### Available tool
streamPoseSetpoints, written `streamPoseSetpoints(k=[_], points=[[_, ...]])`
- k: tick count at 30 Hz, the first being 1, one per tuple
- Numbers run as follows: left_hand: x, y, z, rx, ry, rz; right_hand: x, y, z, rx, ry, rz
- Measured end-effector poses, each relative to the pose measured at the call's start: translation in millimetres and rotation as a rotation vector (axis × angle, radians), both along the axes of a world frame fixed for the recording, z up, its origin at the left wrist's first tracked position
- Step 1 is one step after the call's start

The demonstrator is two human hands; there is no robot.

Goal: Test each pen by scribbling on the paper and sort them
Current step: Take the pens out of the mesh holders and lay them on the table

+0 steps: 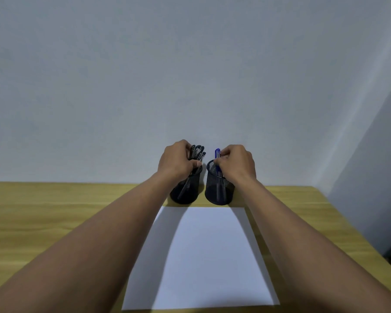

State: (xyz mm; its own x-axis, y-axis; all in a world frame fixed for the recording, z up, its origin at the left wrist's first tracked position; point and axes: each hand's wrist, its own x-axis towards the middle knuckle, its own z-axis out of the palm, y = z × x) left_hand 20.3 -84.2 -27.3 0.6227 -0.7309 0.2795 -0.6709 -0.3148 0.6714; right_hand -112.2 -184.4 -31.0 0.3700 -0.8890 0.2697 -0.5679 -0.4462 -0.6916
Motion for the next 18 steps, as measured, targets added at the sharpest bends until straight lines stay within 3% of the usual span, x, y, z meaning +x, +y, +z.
streamPoseSetpoints(k=[6,18], points=[[0,0,0,0.056,-0.058,-0.052,-1,-2,2,-0.017,0.017,0.005],[8,1,-11,-0.06,-0.154,-0.157,-6,1,3,-0.048,-0.054,0.085]])
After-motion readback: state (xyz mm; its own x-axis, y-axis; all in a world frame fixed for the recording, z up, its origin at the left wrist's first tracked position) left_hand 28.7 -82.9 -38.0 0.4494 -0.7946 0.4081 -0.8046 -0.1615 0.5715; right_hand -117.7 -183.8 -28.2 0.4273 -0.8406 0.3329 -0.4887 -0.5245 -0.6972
